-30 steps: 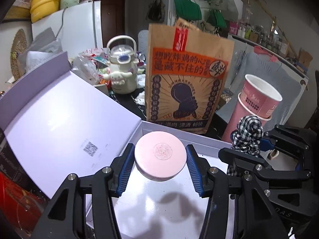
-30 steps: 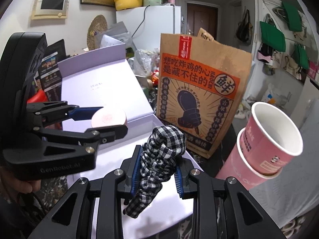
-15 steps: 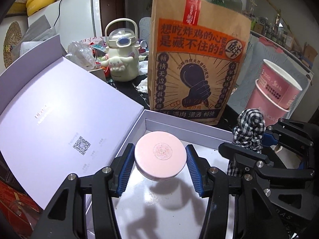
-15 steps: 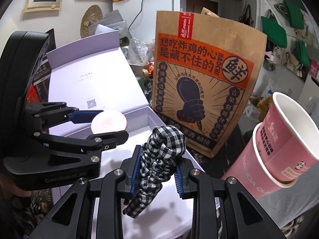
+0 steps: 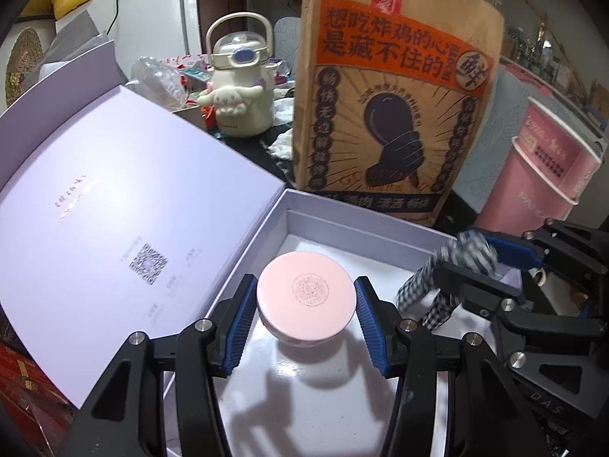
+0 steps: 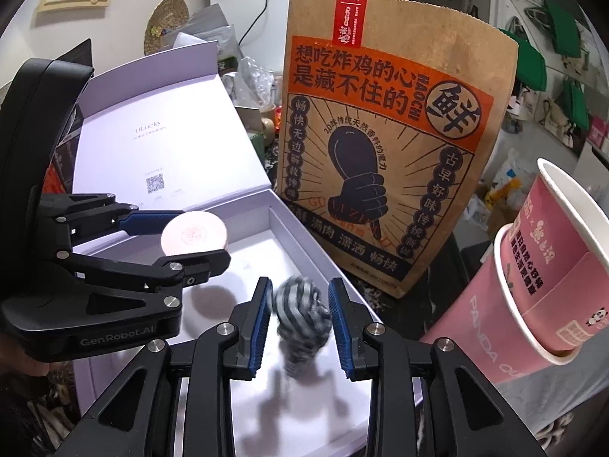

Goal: Organize rigid objects
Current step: 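Carry the pink compact and checkered scrunchie over the open lavender box with both tools, then open the left tool to drop the compact while the right tool releases the scrunchie into the box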

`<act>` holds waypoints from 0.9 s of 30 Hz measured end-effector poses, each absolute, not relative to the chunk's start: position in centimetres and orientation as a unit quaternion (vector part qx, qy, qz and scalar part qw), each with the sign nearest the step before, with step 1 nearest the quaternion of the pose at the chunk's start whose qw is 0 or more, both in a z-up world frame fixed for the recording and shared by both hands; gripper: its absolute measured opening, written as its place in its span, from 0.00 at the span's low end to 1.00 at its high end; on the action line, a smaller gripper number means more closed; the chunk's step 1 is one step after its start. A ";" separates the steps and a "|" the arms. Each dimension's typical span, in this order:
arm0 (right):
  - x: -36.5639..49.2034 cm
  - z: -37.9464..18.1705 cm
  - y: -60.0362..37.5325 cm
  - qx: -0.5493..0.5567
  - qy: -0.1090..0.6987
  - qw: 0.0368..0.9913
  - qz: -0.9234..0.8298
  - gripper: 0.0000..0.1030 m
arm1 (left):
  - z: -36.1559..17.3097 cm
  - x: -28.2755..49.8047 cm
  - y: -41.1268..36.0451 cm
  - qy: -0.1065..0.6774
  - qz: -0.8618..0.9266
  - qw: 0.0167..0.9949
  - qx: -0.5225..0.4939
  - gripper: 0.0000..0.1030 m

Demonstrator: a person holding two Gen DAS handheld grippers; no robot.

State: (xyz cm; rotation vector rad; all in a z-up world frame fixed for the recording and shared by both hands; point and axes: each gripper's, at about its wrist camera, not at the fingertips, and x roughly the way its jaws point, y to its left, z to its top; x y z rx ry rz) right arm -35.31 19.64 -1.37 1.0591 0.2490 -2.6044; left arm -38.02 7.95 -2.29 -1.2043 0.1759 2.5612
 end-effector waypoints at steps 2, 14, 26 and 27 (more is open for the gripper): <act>-35.4 -1.4 19.6 0.373 0.085 0.156 -0.911 0.32 | -2.4 -38.0 7.8 0.064 0.894 0.145 -0.420 0.50; -34.7 -0.5 20.3 0.371 0.083 0.143 -0.914 0.42 | -1.8 -37.3 7.0 0.051 0.893 0.139 -0.424 0.85; -32.2 1.9 20.9 0.350 0.085 0.134 -0.923 0.42 | 0.9 -35.1 6.8 0.060 0.904 0.124 -0.405 0.86; -31.9 2.3 21.0 0.347 0.085 0.133 -0.924 0.42 | 1.2 -35.0 6.8 0.061 0.905 0.123 -0.403 0.86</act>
